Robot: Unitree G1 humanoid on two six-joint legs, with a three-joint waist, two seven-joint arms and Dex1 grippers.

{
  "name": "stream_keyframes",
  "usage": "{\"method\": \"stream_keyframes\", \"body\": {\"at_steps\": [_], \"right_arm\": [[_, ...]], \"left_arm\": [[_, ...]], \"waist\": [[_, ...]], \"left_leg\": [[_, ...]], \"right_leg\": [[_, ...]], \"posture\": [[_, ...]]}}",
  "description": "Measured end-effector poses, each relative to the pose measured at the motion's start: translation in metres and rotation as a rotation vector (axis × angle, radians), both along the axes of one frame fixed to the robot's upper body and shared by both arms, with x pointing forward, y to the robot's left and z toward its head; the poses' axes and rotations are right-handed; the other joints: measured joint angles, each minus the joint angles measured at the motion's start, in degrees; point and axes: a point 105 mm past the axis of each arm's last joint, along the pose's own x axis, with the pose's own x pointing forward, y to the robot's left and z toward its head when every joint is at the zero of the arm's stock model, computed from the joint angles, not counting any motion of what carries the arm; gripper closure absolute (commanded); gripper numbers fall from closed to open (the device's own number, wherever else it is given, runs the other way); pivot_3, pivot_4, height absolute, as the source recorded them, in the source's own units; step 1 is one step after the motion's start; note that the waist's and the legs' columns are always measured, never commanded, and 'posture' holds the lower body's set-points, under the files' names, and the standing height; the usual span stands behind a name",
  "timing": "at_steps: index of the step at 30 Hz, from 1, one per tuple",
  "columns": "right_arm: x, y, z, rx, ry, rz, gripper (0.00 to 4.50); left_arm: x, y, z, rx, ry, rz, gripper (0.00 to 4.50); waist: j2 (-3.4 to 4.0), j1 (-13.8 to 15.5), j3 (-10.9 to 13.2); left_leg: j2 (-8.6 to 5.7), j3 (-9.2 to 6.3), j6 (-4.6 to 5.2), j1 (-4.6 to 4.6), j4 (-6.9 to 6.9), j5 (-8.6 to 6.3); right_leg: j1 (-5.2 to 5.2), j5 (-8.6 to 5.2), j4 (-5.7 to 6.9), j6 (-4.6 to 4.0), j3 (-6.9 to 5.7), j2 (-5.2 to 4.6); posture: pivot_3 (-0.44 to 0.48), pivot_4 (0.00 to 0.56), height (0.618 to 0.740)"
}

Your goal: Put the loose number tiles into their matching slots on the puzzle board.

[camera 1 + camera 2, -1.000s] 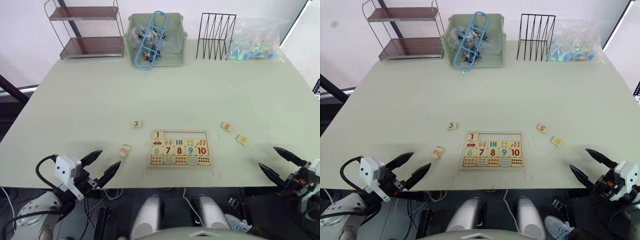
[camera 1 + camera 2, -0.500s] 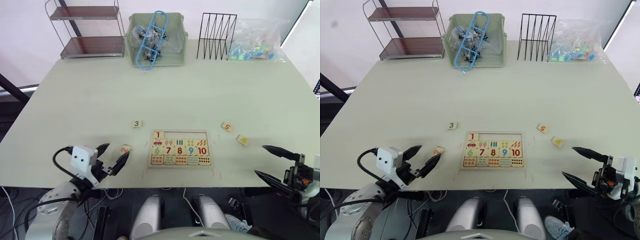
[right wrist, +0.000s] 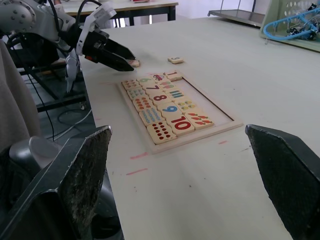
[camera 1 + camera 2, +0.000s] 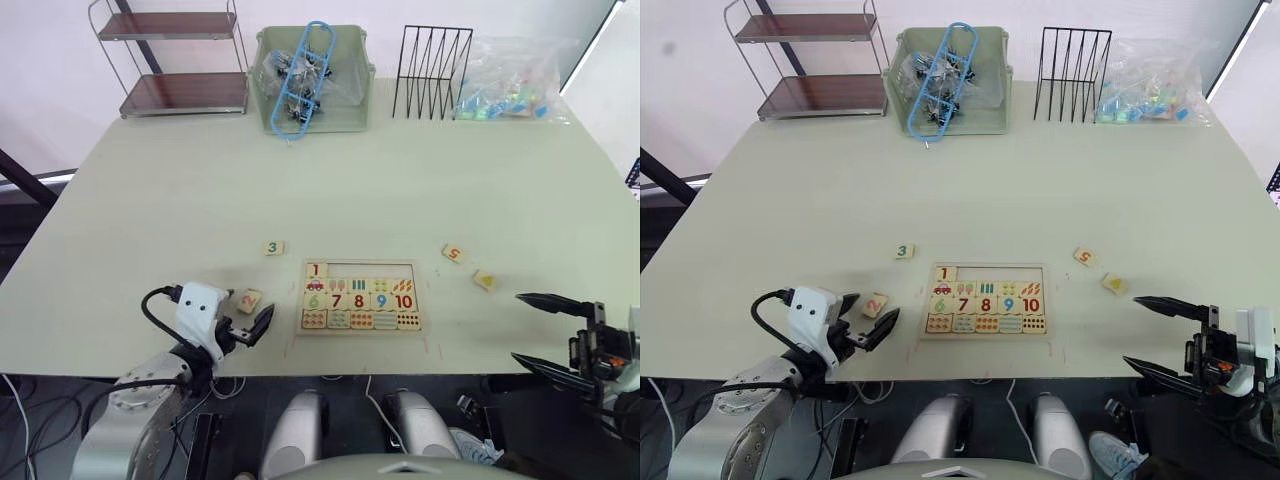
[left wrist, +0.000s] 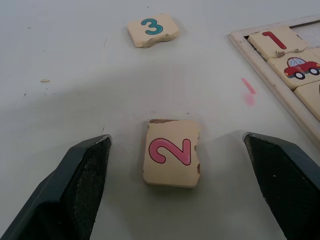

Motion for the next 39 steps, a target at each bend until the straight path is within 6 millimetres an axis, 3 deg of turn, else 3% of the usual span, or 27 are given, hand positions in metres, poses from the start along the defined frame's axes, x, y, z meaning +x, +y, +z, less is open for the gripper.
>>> {"method": "stream_keyframes", "body": {"at_steps": [17,20,26,34,39], "right_arm": [[0.0067,-0.0015,0.003,0.007,-0.012,-0.004,0.0],[0.0054,-0.0027,0.0008,0.008,-0.003,-0.004,0.0],[0.0041,-0.0035,-0.0014,0.011,0.006,-0.008,0.0],[0.0019,-0.0018,-0.0023,0.013,0.009,-0.019,0.0],[0.0026,0.0005,-0.0035,0.035,0.004,-0.051,0.0]], "left_arm": [[-0.0051,-0.0014,-0.0002,0.025,0.04,-0.014,0.02],[-0.0037,-0.0002,-0.0004,0.031,0.04,-0.019,0.83],[-0.0034,0.0017,-0.0013,0.042,0.037,-0.026,3.56],[-0.0031,0.002,-0.0016,0.045,0.028,-0.042,3.57],[-0.0009,0.0046,0.0023,0.099,0.03,-0.152,3.57]], "waist": [[0.02,0.01,-0.01],[0.02,0.03,-0.01],[0.02,0.12,-0.01],[0.04,0.12,-0.02],[0.03,0.13,-0.01]], "left_leg": [[-0.01,0.03,0.0,0.01,0.0,0.0],[-0.02,0.04,0.0,0.02,0.0,0.0],[-0.03,0.03,0.0,0.01,0.0,0.0],[-0.03,0.03,0.0,0.01,0.0,0.0],[-0.02,0.03,0.0,0.0,-0.01,0.0]], "right_leg": [[0.0,0.01,0.0,-0.08,0.02,0.01],[0.01,0.01,0.0,-0.08,0.02,0.01],[0.01,-0.02,-0.01,-0.12,0.02,-0.02],[0.01,-0.06,-0.01,-0.16,0.03,-0.05],[0.0,-0.08,-0.02,-0.2,0.02,-0.04]], "posture": [[0.0,0.15,0.739],[0.0,0.15,0.739],[0.0,0.15,0.739],[0.0,0.15,0.739],[0.0,0.15,0.739]]}}
